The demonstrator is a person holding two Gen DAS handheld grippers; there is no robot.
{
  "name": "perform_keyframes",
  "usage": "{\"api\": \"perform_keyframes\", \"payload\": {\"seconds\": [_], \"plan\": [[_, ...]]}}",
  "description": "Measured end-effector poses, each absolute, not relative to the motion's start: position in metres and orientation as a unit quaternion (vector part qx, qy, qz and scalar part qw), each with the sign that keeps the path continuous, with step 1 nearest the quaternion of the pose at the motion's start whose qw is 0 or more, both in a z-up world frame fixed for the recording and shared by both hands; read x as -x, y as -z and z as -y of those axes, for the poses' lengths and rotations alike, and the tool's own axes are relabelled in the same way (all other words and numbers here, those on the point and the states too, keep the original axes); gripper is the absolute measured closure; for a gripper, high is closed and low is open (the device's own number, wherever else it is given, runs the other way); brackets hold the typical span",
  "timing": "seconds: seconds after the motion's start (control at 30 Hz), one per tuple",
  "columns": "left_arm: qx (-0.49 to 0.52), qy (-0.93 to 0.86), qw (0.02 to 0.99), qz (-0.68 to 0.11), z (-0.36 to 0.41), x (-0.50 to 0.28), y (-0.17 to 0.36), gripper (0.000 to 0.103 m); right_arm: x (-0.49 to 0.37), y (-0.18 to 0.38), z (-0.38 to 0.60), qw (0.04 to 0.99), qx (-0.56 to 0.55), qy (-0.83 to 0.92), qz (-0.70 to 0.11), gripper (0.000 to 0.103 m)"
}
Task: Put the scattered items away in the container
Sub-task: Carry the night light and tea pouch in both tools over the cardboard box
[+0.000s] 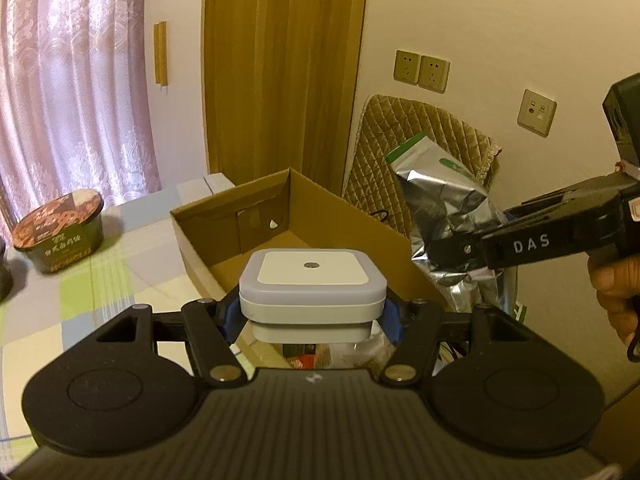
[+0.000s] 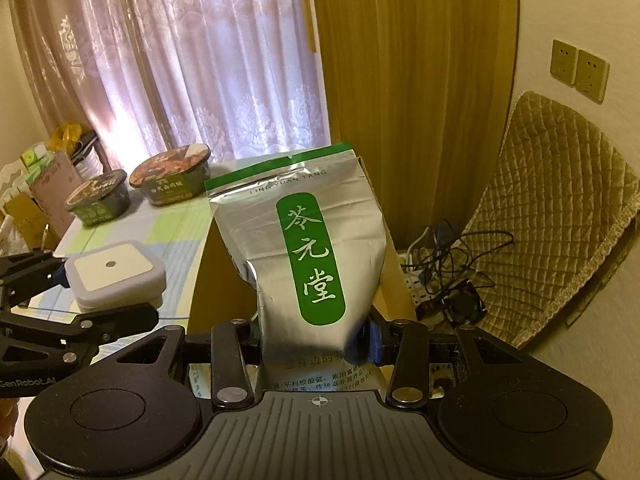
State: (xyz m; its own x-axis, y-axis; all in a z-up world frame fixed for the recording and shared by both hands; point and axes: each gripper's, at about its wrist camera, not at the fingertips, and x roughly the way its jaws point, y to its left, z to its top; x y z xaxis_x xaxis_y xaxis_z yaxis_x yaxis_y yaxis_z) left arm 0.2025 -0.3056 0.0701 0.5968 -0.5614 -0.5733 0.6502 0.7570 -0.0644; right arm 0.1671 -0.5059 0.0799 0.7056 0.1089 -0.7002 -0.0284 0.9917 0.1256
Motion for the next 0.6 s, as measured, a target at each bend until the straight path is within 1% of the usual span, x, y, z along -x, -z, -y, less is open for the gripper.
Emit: {"api": "perform_keyframes", "payload": {"seconds": [0.37, 0.6], "plan": [[-0.063, 0.334, 0.893, -0.295, 0.316, -0.229, -0.058, 0.043, -0.215, -0.074, 0.501, 0.915, -0.023, -0.049, -0.399, 0.057], [-0.064, 0.334, 0.893, -0.295, 0.320, -0.242, -0.052, 0.043, -0.240, -0.071, 0.501, 0.913, -0.023, -0.053, -0.404, 0.057]]}}
